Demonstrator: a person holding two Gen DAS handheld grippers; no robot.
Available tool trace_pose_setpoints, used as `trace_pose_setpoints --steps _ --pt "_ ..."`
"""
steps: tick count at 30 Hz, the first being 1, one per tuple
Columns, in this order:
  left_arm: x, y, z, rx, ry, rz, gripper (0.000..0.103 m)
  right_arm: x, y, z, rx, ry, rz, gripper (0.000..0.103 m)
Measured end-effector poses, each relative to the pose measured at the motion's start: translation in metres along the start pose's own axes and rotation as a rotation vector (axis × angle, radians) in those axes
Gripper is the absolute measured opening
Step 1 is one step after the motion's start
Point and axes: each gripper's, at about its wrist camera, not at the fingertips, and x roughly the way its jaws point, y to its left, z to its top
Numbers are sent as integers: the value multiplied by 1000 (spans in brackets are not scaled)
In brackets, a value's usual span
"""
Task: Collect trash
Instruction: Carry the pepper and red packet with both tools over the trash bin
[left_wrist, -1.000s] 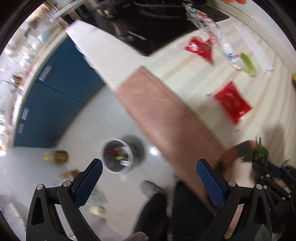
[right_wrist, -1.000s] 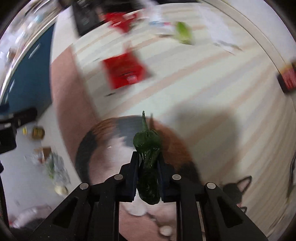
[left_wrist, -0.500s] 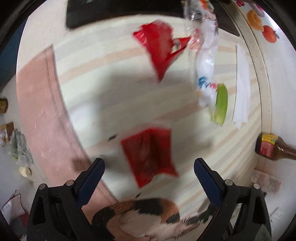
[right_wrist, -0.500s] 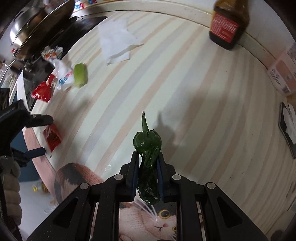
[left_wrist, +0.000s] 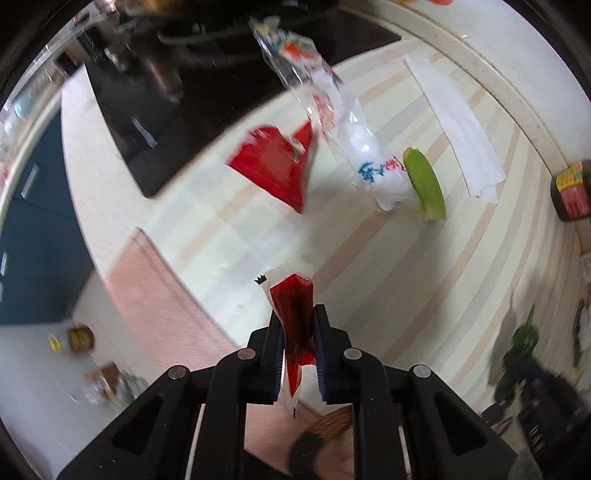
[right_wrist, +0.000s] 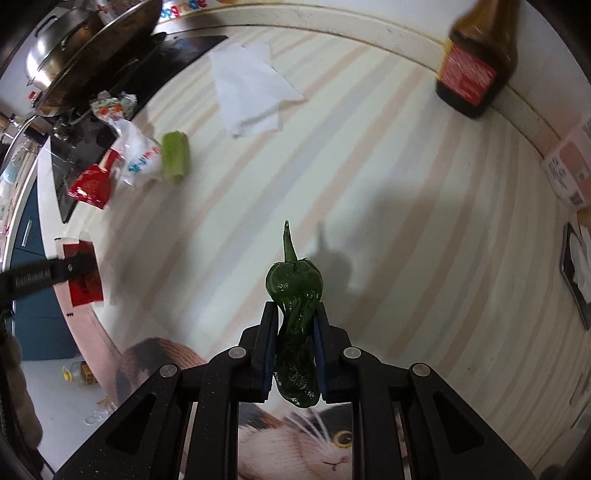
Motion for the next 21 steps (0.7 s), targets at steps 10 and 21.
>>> trace_pose_setpoints --steps 10,21 --pt "-39 92 -40 -85 -82 -10 11 -35 84 15 -132 -66 63 18" --pt "-58 259 -103 -324 -129 6 11 -24 264 -18 -375 1 203 18"
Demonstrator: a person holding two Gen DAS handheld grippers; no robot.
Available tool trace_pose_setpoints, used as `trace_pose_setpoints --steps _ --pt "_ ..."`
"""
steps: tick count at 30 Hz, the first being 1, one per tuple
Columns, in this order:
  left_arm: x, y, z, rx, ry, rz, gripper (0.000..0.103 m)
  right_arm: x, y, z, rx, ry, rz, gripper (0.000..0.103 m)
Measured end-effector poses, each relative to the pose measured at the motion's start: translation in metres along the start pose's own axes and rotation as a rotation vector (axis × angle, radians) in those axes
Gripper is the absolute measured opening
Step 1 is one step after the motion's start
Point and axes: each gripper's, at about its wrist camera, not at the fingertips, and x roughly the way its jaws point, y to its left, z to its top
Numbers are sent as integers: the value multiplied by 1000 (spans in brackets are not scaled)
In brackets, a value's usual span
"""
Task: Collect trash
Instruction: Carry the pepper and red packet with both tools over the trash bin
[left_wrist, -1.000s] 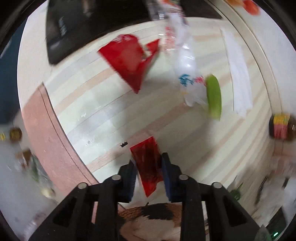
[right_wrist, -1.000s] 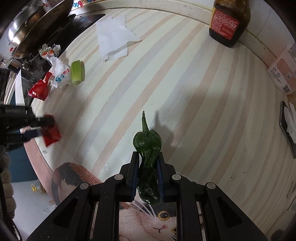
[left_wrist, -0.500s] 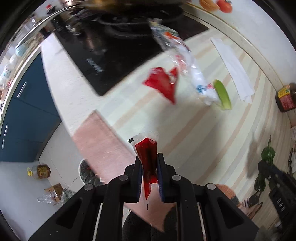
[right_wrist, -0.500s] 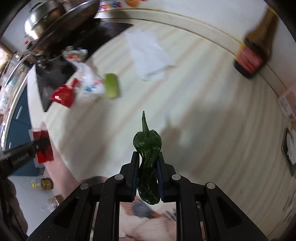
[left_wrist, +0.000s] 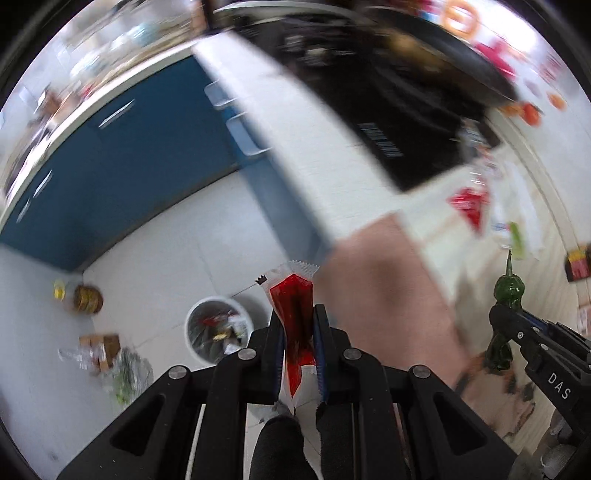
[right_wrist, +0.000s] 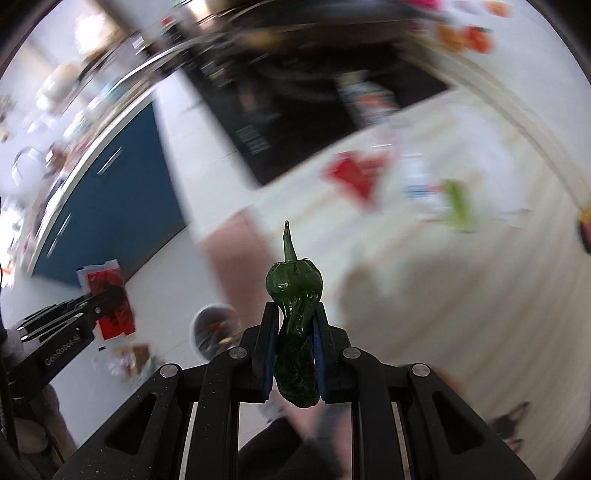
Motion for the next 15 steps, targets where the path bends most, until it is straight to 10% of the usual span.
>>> trace_pose_setpoints --steps 7,15 --pt "63 146 -45 -253 110 37 11 85 121 -19 -120 109 95 18" --pt "205 270 -116 -549 275 -59 11 272 210 -65 -124 308 184 18"
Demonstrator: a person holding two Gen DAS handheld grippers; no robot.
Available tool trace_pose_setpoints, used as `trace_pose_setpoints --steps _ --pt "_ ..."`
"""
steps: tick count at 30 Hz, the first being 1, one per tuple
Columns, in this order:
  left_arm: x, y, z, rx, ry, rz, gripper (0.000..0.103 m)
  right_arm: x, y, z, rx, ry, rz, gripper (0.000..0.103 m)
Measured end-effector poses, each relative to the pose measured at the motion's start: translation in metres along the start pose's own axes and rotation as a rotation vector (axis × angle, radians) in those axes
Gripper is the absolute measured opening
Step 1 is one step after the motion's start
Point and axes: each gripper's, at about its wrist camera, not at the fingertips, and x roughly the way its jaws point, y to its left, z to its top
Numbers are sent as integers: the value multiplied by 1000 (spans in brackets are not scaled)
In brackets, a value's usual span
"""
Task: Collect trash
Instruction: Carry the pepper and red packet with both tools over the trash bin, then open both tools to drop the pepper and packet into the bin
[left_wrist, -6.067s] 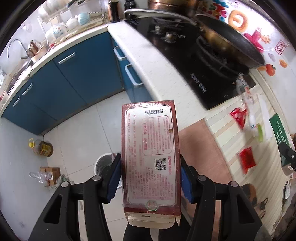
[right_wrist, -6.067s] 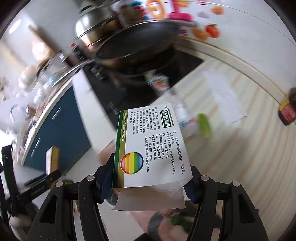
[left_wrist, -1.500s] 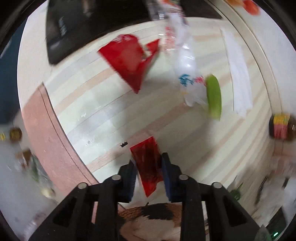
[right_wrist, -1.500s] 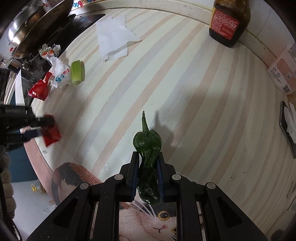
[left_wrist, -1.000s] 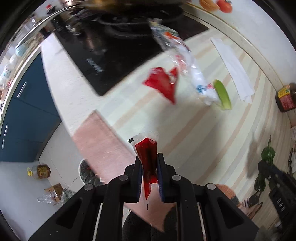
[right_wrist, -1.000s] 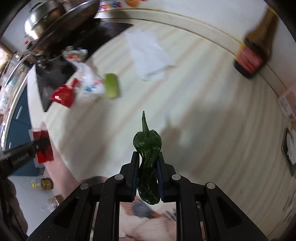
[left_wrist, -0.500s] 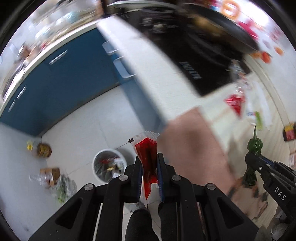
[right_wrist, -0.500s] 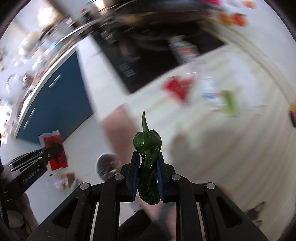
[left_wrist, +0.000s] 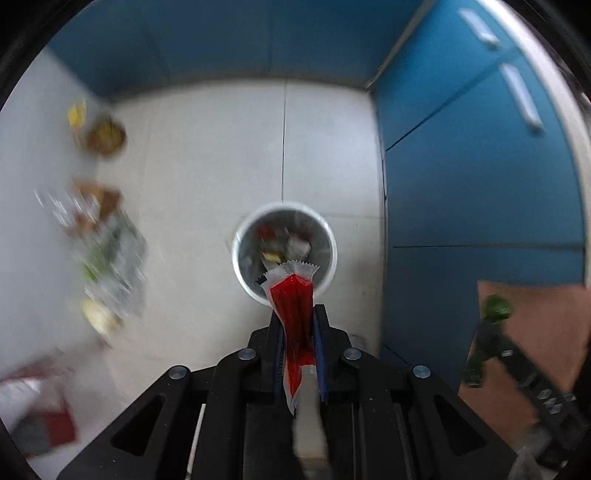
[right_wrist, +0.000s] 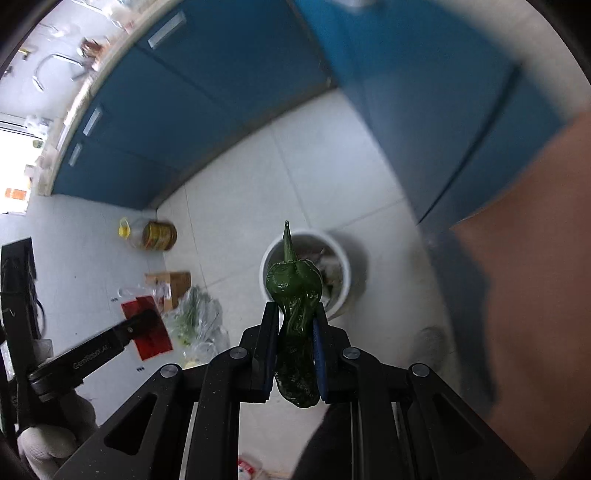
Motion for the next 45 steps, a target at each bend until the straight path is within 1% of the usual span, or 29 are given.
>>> trace_pose_setpoints --steps 1,3,4,6,8,11,12,14,16,17,18,19,20,21,24,25,27,28,29,31,33,34,37,38,39,40,41,43,45 --pt "16 7 3 -23 17 -11 11 22 -1 0 3 18 9 18" --pt "67 30 13 -75 56 -26 11 85 -4 4 18 64 27 18" --pt "84 39 16 -89 67 -27 11 105 -8 6 23 79 32 18" --pt "133 56 25 -116 100 -28 11 167 -17 10 46 119 39 18" --pt "173 71 33 -129 133 -31 11 215 -24 15 56 141 27 18" --pt "213 80 40 -124 167 -32 12 272 -31 18 46 171 8 18" --pt "218 80 40 -123 171 -28 13 288 -31 19 33 189 11 19" --pt "232 82 43 -112 180 -45 14 314 -32 20 16 221 -24 21" --pt "236 86 44 -121 180 -27 18 326 -36 18 5 233 -58 27" --pt "236 89 42 -127 176 -12 20 326 -39 18 5 228 -76 36" --pt "232 90 40 -138 172 -15 27 322 -44 17 9 220 -82 47" --pt "226 90 39 -146 165 -16 43 317 -48 17 17 222 -74 50" --pt "218 91 37 -138 157 5 56 310 -49 17 18 225 -74 50" --pt "215 89 37 -136 150 10 75 303 -50 16 15 221 -83 51" --pt "181 87 31 -112 107 69 79 268 -41 15 -30 189 -120 54" --pt "165 86 28 -109 92 79 87 258 -37 17 -43 180 -131 57" --pt "132 82 21 -91 51 125 99 221 -28 17 -78 150 -170 69" --pt "119 79 18 -86 27 144 98 199 -23 16 -86 134 -171 72" --pt "92 75 11 -69 -12 173 99 183 -18 16 -95 123 -180 75" --pt "49 66 0 -48 -79 200 99 141 -8 14 -114 88 -184 76" --pt "6 58 -10 -28 -156 199 99 94 3 11 -128 52 -173 83" --pt "-24 49 -18 -11 -204 205 99 75 7 10 -130 35 -164 83" --pt "-86 30 -35 21 -301 224 99 -1 16 6 -119 -30 -116 83" --pt "-113 19 -43 42 -344 206 99 -19 19 4 -111 -48 -98 87" --pt "-127 12 -45 56 -362 189 103 -49 20 3 -96 -73 -63 91" --pt "-144 1 -50 79 -383 174 103 -66 19 1 -87 -86 -42 93" --pt "-161 -10 -53 105 -402 180 103 -95 17 -1 -72 -116 -9 94" --pt "-185 -29 -59 127 -439 204 103 -141 8 -6 -47 -165 23 94" --pt "-209 -58 -63 156 -471 208 103 -188 -7 -12 -10 -217 54 94"
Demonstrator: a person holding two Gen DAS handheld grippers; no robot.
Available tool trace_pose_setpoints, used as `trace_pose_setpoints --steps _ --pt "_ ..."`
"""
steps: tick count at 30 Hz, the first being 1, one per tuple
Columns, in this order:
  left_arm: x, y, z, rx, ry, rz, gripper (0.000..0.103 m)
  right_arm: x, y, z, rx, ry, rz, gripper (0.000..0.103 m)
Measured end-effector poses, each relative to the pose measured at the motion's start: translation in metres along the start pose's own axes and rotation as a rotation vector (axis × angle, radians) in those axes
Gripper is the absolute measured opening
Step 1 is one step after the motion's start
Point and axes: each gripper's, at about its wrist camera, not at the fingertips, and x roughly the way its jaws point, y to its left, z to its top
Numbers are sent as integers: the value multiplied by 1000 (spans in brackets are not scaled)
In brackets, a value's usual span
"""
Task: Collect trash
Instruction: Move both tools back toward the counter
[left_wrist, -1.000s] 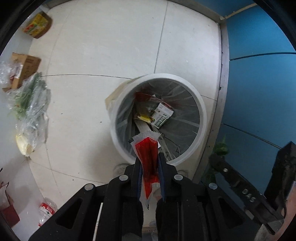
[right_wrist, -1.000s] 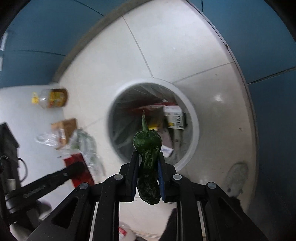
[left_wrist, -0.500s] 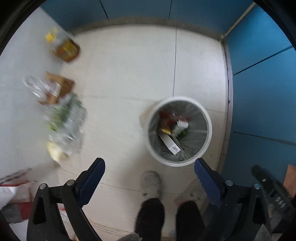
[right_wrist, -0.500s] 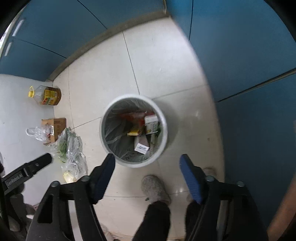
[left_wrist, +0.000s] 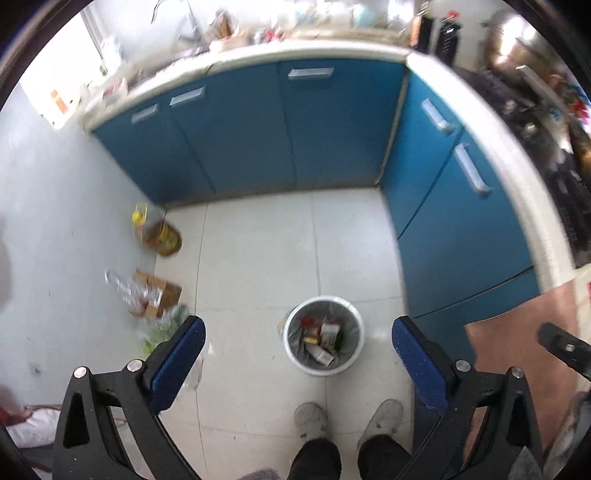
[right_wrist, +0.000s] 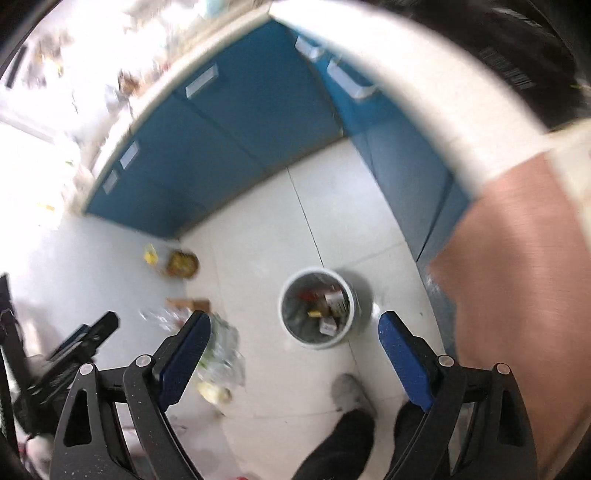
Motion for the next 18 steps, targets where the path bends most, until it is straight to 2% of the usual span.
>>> trace_pose_setpoints --steps 3,6,9,12,13,14,15,18 --pt "-27 -37 14 37 -20 3 103 -66 -29 5 47 -77 -2 94" --pt "-50 -96 26 91 -10 -50 103 -122 -71 11 115 -134 -33 94" --pt "-65 -170 33 169 27 -147 103 -172 -135 15 233 -184 -93 94" --pt "-67 -254 30 244 98 -270 103 -209 -211 11 373 -246 -137 92" --pt "-64 -287 29 270 135 -323 103 -215 -233 10 408 -256 -154 87" --pt "-62 -310 27 286 161 -350 103 -221 -257 9 444 -266 -157 71" --pt "-56 -339 24 304 200 -388 103 -224 -275 9 469 -270 -161 60" --pt "-38 -401 19 330 289 -461 102 -228 -329 12 537 -282 -182 52"
